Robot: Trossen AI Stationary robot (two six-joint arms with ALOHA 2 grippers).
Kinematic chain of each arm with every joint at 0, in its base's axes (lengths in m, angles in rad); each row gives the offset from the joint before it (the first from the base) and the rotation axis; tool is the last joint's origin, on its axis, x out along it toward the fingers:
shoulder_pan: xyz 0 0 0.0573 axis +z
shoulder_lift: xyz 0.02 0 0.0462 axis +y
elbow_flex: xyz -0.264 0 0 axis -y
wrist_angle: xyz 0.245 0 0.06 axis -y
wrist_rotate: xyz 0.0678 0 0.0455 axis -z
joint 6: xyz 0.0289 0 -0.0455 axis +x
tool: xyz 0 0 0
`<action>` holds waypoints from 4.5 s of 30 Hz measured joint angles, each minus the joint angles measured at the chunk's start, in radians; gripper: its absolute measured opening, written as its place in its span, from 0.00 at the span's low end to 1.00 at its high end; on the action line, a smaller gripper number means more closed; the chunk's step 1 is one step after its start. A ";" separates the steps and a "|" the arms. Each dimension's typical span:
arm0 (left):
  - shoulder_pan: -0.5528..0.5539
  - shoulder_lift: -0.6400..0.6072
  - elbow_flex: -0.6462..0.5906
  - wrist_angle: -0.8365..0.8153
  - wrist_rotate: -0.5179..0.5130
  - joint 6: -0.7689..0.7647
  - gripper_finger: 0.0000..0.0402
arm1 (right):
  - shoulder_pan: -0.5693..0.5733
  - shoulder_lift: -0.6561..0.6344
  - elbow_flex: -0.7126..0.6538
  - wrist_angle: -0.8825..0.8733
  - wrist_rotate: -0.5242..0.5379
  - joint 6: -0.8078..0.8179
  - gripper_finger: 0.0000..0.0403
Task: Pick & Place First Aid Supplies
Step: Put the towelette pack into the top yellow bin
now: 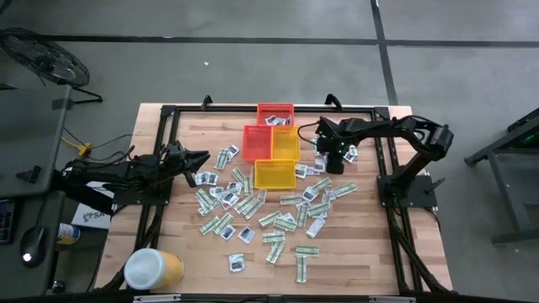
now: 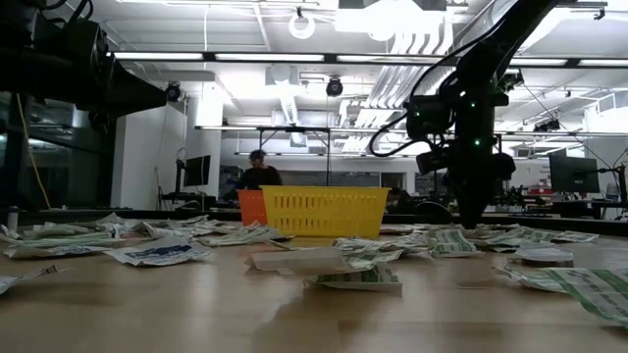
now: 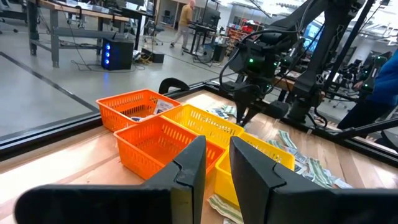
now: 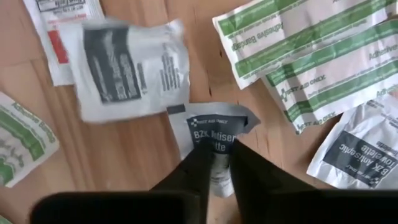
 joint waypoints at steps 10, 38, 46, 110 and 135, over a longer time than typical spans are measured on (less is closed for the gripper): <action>0.000 0.000 0.000 0.000 0.000 0.000 0.18 | 0.002 -0.083 0.009 -0.053 -0.008 0.180 0.02; 0.000 0.000 0.000 0.000 0.000 0.000 0.18 | 0.087 0.228 0.636 -0.103 -0.088 0.199 0.02; 0.000 0.000 0.000 0.000 0.000 0.000 0.18 | 0.083 0.297 0.644 -0.102 -0.129 0.233 0.06; 0.000 0.000 0.000 0.000 0.000 0.000 0.18 | -0.318 0.155 0.320 -0.259 0.044 0.355 0.31; 0.000 0.000 0.000 0.000 0.000 0.000 0.18 | -0.333 0.154 0.206 -0.112 -0.046 0.385 0.19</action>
